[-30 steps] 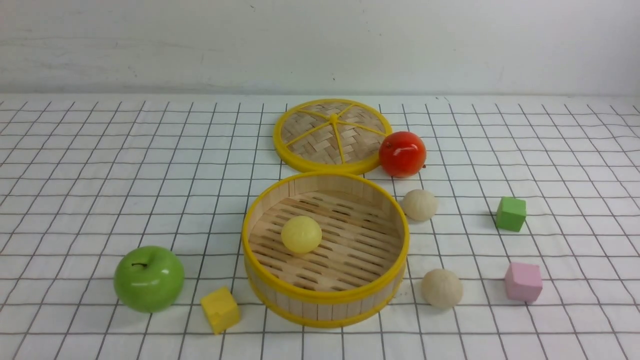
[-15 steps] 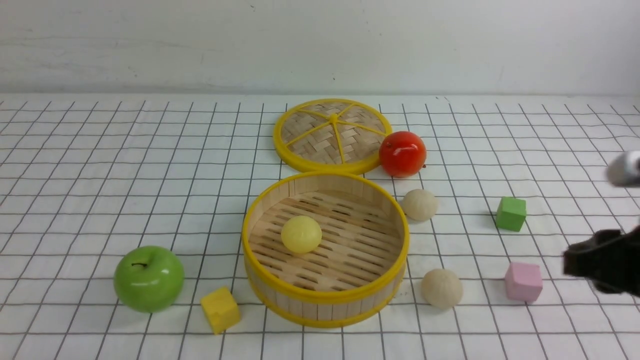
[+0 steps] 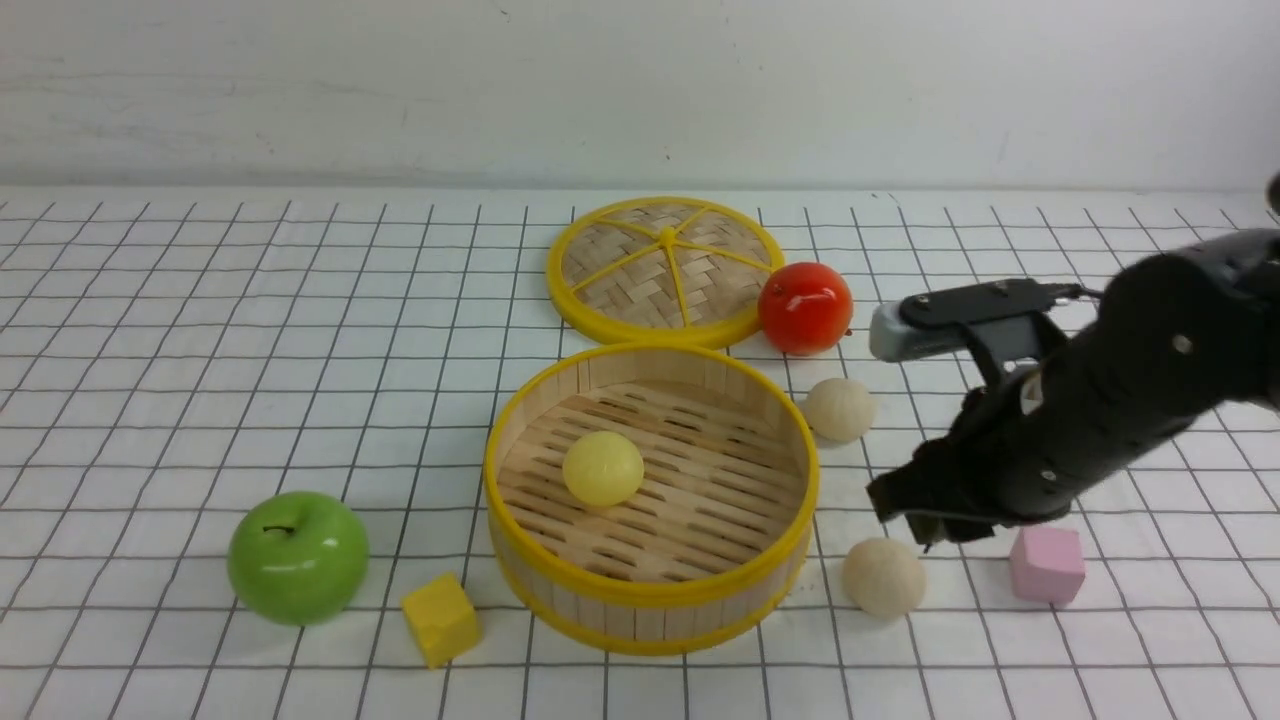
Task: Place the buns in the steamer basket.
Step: Use the right arm to grab a steamed stuffed bun
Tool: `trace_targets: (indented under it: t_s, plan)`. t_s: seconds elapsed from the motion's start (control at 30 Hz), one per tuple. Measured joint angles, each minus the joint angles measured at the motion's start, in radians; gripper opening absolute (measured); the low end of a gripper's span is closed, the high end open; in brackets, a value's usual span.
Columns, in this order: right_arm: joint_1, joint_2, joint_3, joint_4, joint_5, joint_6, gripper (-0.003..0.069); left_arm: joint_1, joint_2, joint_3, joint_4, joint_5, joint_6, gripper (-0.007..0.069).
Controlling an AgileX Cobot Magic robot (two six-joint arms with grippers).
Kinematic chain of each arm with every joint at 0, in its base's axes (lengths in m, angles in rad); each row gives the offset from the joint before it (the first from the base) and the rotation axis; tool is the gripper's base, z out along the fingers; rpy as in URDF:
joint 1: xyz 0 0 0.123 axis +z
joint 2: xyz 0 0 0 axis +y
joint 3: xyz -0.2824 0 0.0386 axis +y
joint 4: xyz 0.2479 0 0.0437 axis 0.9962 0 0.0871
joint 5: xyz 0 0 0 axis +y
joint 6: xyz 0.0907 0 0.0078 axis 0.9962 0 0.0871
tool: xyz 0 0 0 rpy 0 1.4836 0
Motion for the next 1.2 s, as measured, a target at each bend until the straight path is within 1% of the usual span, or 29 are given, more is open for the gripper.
trace_targets:
  t_s: [0.17, 0.6, 0.73, 0.77, 0.8, 0.87, 0.9, 0.93, 0.97, 1.03, 1.2]
  plan:
    - [0.0, 0.082, -0.063, 0.008, 0.001, 0.0, 0.0241, 0.0, 0.0, 0.0, 0.0, 0.0, 0.0, -0.0013]
    - [0.002, 0.182, -0.068, 0.018, -0.015, 0.0, 0.0241, 0.0, 0.0, 0.0, 0.0, 0.0, 0.0, -0.0013]
    - [0.002, 0.194, -0.069, 0.019, -0.016, -0.001, 0.0221, 0.0, 0.0, 0.0, 0.0, 0.0, 0.0, -0.0013]
    - [0.002, 0.194, -0.069, 0.019, -0.015, -0.001, 0.0206, 0.0, 0.0, 0.0, 0.0, 0.0, 0.0, -0.0013]
    - [0.002, 0.194, -0.069, 0.019, -0.012, -0.001, 0.0166, 0.0, 0.0, 0.0, 0.0, 0.0, 0.0, -0.0013]
    - [0.002, 0.194, -0.07, 0.019, -0.007, -0.001, 0.0109, 0.0, 0.0, 0.0, 0.0, 0.0, 0.0, -0.0013]
    - [0.002, 0.194, -0.07, 0.019, -0.006, -0.001, 0.0095, 0.001, 0.0, 0.0, 0.0, 0.0, 0.0, -0.0013]
    - [0.002, 0.194, -0.073, 0.019, -0.003, -0.001, 0.0051, 0.001, 0.0, 0.0, 0.0, 0.0, 0.0, -0.0013]
    - [0.002, 0.194, -0.074, 0.019, -0.001, -0.001, 0.0022, 0.001, 0.0, 0.0, 0.0, 0.0, 0.0, -0.0013]
    - [0.002, 0.194, -0.075, 0.019, 0.004, -0.001, 0.0003, 0.001, 0.0, 0.0, 0.0, 0.0, 0.0, -0.0013]
    - [0.003, 0.156, -0.076, 0.019, 0.028, -0.001, 0.0003, 0.001, 0.0, 0.0, 0.0, 0.0, 0.0, -0.0013]
